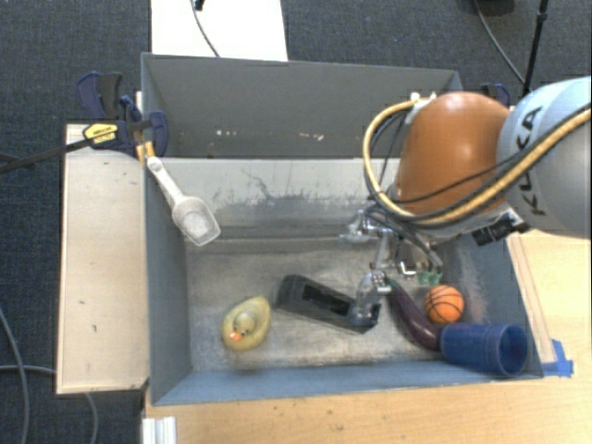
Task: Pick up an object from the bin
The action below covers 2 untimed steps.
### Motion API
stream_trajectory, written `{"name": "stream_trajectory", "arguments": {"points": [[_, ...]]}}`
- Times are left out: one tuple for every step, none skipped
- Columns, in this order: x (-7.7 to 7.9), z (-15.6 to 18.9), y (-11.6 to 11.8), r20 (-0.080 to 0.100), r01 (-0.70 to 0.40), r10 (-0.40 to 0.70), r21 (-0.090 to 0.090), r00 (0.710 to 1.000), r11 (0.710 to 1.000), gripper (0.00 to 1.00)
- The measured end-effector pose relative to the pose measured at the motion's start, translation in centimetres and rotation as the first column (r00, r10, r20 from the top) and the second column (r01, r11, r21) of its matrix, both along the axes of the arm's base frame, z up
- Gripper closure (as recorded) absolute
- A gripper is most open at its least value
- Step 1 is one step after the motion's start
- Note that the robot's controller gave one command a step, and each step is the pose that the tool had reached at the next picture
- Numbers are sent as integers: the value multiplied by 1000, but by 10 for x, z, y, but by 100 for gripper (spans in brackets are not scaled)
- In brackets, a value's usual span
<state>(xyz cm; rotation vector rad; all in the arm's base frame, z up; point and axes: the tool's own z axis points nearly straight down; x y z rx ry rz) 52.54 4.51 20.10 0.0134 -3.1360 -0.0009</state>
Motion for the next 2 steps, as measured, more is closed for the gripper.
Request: {"name": "stream_trajectory", "arguments": {"points": [[2, 4, 0, 8, 2, -2, 0, 1000, 1000, 0], [-7, -62, 8, 13, 38, -38, 1, 999, 999, 0]]}}
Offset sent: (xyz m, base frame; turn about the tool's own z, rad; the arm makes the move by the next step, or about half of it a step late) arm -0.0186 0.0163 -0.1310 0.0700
